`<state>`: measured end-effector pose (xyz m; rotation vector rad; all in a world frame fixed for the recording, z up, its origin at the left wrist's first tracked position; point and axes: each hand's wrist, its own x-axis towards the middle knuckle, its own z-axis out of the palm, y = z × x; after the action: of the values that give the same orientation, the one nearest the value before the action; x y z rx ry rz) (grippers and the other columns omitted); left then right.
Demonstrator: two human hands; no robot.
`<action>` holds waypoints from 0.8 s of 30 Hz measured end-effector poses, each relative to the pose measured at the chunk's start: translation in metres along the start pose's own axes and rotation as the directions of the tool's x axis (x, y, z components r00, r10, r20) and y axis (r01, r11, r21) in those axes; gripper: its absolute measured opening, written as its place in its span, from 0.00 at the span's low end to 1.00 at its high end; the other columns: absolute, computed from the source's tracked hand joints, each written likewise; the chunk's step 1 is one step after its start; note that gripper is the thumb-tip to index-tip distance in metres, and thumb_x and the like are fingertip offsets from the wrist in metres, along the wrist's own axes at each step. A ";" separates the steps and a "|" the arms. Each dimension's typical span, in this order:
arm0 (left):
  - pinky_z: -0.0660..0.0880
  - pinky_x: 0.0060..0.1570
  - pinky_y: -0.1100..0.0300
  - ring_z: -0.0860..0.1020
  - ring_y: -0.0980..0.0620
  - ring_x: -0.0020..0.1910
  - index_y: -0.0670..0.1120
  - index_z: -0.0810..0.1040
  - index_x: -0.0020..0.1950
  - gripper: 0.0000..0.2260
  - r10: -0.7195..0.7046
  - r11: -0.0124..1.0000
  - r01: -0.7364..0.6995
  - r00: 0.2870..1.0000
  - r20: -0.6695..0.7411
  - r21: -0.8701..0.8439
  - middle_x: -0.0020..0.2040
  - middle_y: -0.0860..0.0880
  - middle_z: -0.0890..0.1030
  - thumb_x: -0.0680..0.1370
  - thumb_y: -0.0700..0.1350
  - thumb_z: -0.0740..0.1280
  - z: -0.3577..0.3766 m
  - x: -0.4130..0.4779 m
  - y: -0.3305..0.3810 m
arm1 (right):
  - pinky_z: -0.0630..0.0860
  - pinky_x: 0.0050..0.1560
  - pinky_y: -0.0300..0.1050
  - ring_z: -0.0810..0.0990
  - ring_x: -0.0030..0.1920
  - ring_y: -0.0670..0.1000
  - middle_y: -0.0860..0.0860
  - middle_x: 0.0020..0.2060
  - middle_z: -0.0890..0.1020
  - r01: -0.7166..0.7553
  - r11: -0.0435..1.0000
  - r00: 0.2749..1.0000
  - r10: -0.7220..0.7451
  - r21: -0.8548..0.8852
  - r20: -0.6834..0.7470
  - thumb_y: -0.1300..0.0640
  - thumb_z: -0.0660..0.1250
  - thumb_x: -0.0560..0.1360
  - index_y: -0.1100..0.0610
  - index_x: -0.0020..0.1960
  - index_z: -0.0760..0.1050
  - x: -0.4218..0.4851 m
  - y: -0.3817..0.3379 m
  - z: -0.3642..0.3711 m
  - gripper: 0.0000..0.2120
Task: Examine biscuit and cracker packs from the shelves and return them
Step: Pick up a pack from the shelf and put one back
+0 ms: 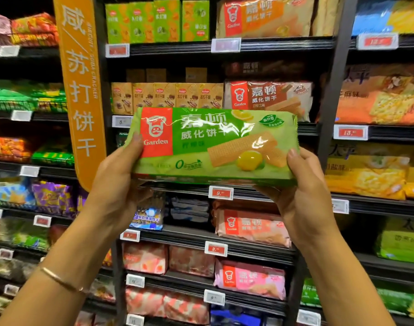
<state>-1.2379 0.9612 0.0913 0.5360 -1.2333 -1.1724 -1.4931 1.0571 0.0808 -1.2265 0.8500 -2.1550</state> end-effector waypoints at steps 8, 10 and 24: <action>0.74 0.55 0.47 0.83 0.42 0.54 0.38 0.77 0.71 0.21 -0.290 0.954 0.297 0.949 0.123 -0.042 0.60 0.39 0.85 0.83 0.46 0.59 -0.007 -0.013 -0.057 | 0.81 0.46 0.46 0.86 0.53 0.53 0.52 0.55 0.85 0.328 0.932 0.933 -0.294 -0.155 0.206 0.44 0.72 0.74 0.44 0.66 0.74 -0.021 -0.027 0.014 0.22; 0.74 0.58 0.44 0.84 0.45 0.51 0.41 0.80 0.63 0.17 -0.360 0.923 0.374 0.922 0.146 -0.087 0.55 0.43 0.87 0.78 0.43 0.60 0.001 -0.017 -0.071 | 0.81 0.46 0.45 0.86 0.49 0.52 0.54 0.49 0.85 0.366 0.914 0.907 -0.309 -0.173 0.287 0.47 0.73 0.72 0.49 0.70 0.72 -0.025 -0.023 0.017 0.27; 0.69 0.73 0.35 0.76 0.40 0.72 0.50 0.78 0.67 0.38 -0.066 0.814 0.214 0.958 0.280 -0.540 0.69 0.43 0.79 0.59 0.46 0.87 0.055 -0.004 -0.107 | 0.78 0.60 0.41 0.81 0.65 0.47 0.45 0.62 0.84 0.175 0.948 0.974 -0.128 -0.264 0.186 0.58 0.71 0.80 0.49 0.69 0.76 -0.001 0.052 -0.095 0.18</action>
<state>-1.3292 0.9396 0.0166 0.0260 -0.9859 -1.6945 -1.5700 1.0486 0.0046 -1.6378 1.0430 -2.0615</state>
